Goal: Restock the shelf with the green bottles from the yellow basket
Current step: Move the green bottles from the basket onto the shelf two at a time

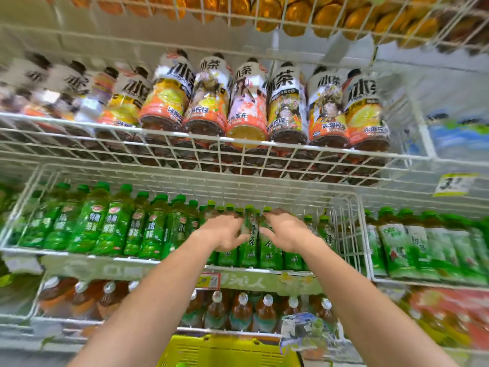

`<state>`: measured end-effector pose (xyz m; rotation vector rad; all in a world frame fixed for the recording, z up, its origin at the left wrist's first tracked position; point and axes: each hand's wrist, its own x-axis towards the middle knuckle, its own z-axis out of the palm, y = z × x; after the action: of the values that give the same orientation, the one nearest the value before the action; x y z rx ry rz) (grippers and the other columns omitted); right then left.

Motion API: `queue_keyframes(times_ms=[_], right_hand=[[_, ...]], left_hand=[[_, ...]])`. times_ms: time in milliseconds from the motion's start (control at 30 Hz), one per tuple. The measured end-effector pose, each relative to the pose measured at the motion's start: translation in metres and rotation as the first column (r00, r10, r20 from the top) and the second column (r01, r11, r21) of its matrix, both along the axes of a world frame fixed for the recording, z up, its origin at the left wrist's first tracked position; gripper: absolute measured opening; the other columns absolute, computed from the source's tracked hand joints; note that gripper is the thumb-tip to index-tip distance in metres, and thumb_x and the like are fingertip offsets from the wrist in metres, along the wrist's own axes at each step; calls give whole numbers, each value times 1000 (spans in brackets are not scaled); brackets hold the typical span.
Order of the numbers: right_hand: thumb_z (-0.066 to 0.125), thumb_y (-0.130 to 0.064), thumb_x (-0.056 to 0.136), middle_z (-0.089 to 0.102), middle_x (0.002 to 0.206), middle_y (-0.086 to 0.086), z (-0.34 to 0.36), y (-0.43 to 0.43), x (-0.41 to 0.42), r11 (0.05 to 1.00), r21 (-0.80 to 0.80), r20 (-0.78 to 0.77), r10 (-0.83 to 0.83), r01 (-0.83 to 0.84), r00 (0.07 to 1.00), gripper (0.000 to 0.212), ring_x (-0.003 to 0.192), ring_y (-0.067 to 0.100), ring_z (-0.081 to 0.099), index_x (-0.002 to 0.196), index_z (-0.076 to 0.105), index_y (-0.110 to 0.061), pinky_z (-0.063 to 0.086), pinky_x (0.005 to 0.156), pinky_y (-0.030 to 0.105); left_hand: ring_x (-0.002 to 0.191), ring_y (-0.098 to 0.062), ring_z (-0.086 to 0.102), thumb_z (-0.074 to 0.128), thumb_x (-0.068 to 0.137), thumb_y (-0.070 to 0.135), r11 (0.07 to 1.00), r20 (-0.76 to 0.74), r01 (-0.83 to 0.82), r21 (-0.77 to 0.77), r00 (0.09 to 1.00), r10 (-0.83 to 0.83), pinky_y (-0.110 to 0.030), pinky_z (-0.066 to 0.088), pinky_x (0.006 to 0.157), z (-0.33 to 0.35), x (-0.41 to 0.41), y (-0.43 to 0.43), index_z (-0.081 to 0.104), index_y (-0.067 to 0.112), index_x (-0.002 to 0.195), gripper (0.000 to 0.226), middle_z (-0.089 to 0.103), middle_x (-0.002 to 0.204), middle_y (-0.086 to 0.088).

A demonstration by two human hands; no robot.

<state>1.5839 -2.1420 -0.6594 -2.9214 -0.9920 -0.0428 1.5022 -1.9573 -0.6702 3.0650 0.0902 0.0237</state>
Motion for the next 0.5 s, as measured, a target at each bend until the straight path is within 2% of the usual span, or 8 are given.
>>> queue_keyframes(times_ms=[67,167,267,500], right_hand=[[44,-54,101,43,153,14,5,-8,-23,999,-8,37,35,-34,999,63,139,34,42,151,39,-16,40,112,48],[45,-56,100,42,152,15,6,-22,-51,997,-21,85,70,-68,994,67,138,35,42,151,39,-13,40,111,48],[45,-58,100,42,151,14,4,-32,-78,996,-34,88,88,-85,992,69,137,35,42,151,38,-13,42,109,49],[48,-57,99,49,144,14,-19,-44,-124,990,4,101,137,-138,985,67,131,34,48,148,43,-13,48,99,50]], left_hand=[[117,-33,57,44,98,60,998,18,25,59,999,-26,-46,49,97,5,-22,-8,54,15,128,56,60,129,-13],[130,-34,51,43,97,61,992,35,33,123,999,-37,-47,44,106,8,-52,-18,48,13,142,66,53,143,-16],[130,-35,49,41,99,59,988,17,10,156,1000,-13,-47,44,103,8,-80,-26,46,10,141,65,52,141,-17],[128,-34,51,42,98,62,992,34,-38,124,999,34,-49,46,101,-15,-134,-29,47,12,143,68,55,137,-16]])
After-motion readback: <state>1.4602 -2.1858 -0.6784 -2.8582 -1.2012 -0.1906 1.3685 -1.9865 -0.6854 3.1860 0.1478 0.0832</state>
